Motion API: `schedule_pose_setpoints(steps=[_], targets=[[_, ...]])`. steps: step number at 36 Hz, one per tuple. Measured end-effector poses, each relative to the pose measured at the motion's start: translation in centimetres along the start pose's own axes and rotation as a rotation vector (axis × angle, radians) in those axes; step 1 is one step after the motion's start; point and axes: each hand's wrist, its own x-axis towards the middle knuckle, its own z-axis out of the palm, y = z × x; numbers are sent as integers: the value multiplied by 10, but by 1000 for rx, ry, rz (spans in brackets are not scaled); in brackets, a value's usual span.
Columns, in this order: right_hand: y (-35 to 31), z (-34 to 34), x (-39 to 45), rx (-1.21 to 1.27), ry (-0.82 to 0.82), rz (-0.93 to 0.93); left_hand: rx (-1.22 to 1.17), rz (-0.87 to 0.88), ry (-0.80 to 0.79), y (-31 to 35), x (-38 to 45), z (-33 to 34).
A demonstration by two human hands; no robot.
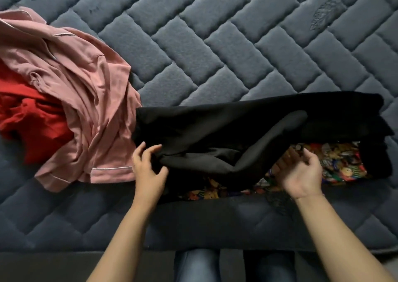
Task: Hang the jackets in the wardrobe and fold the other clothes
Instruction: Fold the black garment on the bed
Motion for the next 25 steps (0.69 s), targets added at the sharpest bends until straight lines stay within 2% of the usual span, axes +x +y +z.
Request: schedule_pose_setpoints(steps=[2,4,5,7,9,11,14,18,22,25], targets=[[-8,-9,18,36,172,-43,-480,-288,59,11,-5,6],[-19,-13,33,41,226,-51,-935,-562,101,20,-9,13],[-24,-13,39,21,220,-49,-1086,-664,86,23,-10,17],[-32,-12,47,-46,175,-51,-1229,-769,43,28,-12,25],[-40,-8,53,-120,122,-59,-1249,-777,2,38,-12,33],[-49,-4,58,-152,131,-85,-1149,-808,-39,51,-9,42],[-64,-3,63,-191,267,-211,-965,-868,92,61,-6,50],[-73,-12,47,-317,377,-378,-836,-736,210,67,-14,42],[-66,-33,25,-381,349,-445,-814,-689,208,63,-25,33],[-53,-52,22,-414,299,-399,-761,-725,200,51,-29,39]])
